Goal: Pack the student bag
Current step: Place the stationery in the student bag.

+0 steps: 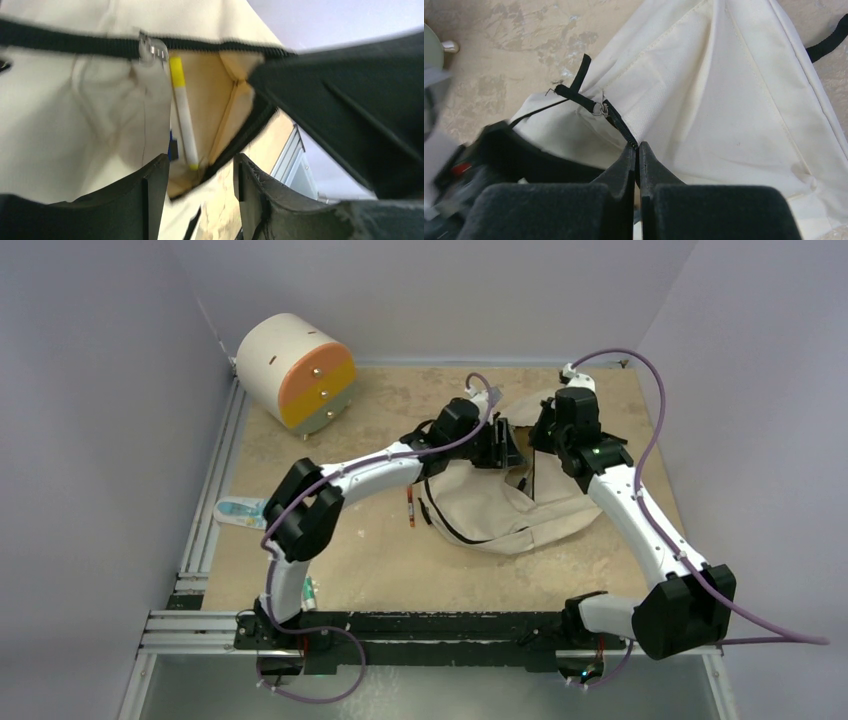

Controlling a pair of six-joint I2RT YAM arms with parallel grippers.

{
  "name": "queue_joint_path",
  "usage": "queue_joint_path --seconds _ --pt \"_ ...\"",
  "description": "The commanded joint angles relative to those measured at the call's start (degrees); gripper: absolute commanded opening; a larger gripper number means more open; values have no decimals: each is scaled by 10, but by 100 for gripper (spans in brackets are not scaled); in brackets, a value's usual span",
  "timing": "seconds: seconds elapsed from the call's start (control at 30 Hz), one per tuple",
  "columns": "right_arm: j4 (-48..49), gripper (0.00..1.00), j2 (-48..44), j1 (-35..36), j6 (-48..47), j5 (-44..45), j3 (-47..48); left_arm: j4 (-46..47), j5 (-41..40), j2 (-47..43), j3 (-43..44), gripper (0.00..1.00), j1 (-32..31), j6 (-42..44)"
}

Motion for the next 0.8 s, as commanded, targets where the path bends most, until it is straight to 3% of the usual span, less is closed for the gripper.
queue_joint_path --seconds 0.0,0.3,0.5,0.77 --pt "32 0 -29 1 7 13 6 33 -33 -138 -81 48 2 37" --pt "37 0 -30 1 1 34 -2 -17 -171 -332 -277 47 5 82" --pt "40 0 -25 1 2 27 -5 -91 -267 -388 -344 47 28 66" --pt "42 0 -26 1 -1 27 -10 -149 -303 -408 -404 47 69 25"
